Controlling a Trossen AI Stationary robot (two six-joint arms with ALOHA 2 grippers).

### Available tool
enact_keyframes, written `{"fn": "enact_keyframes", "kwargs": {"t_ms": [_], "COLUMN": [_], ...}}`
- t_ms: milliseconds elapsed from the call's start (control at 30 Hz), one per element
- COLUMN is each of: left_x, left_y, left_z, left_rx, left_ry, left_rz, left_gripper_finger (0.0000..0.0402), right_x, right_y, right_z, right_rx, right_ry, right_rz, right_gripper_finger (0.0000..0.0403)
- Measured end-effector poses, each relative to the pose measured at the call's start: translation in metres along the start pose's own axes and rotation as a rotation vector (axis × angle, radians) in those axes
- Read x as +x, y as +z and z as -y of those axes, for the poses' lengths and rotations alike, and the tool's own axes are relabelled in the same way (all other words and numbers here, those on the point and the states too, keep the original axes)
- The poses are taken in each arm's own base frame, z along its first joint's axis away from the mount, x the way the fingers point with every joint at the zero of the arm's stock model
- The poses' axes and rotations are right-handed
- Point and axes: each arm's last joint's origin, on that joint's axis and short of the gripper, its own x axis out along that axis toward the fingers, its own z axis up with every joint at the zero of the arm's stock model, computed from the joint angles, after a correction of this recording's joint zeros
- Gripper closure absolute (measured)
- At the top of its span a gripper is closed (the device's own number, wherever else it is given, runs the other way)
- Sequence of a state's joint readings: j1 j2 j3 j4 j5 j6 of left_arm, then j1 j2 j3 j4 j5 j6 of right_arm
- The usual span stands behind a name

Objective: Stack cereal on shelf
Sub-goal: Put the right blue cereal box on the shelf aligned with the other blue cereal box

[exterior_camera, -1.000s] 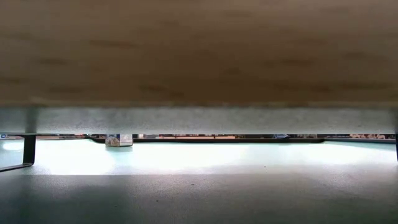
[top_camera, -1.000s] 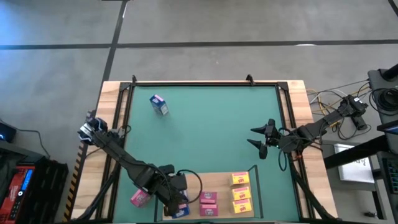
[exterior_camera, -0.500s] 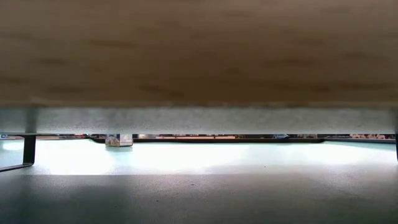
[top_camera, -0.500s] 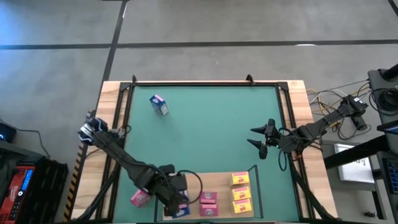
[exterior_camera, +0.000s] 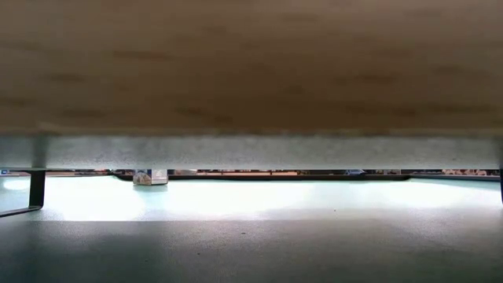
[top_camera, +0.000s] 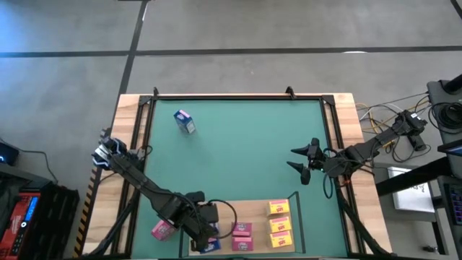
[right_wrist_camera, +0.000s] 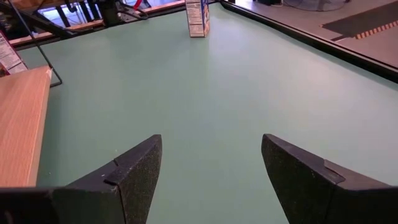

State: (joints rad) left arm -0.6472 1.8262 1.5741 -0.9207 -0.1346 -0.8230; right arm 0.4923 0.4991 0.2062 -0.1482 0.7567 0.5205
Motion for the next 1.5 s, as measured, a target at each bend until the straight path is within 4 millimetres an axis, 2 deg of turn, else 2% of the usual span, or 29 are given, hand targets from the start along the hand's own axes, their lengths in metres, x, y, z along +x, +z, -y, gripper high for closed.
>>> {"fn": "enact_keyframes", "kwargs": {"t_ms": [333, 600, 767, 1000, 1500], "left_x": [0.0, -0.004, -0.01, -0.031, -0.059], "left_y": [0.0, 0.0, 0.0, 0.007, 0.005], "left_z": [-0.001, -0.001, -0.002, 0.001, -0.011], "left_rx": [-0.007, -0.009, -0.009, -0.003, 0.082], "left_ry": [0.01, 0.003, 0.0, 0.003, 0.155], "left_rz": [-0.001, 0.006, 0.008, 0.006, 0.003], "left_gripper_finger": [0.0177, 0.0149, 0.0141, 0.0138, 0.0138], "right_x": [0.0, 0.0, 0.0, 0.0, 0.0], "right_y": [0.0, 0.0, 0.0, 0.0, 0.0], "right_z": [0.0, 0.0, 0.0, 0.0, 0.0], "right_rx": [0.0, 0.0, 0.0, 0.0, 0.0], "right_ry": [0.0, 0.0, 0.0, 0.0, 0.0], "right_rz": [0.0, 0.0, 0.0, 0.0, 0.0], "right_gripper_finger": [0.0138, 0.0138, 0.0138, 0.0138, 0.0138]}}
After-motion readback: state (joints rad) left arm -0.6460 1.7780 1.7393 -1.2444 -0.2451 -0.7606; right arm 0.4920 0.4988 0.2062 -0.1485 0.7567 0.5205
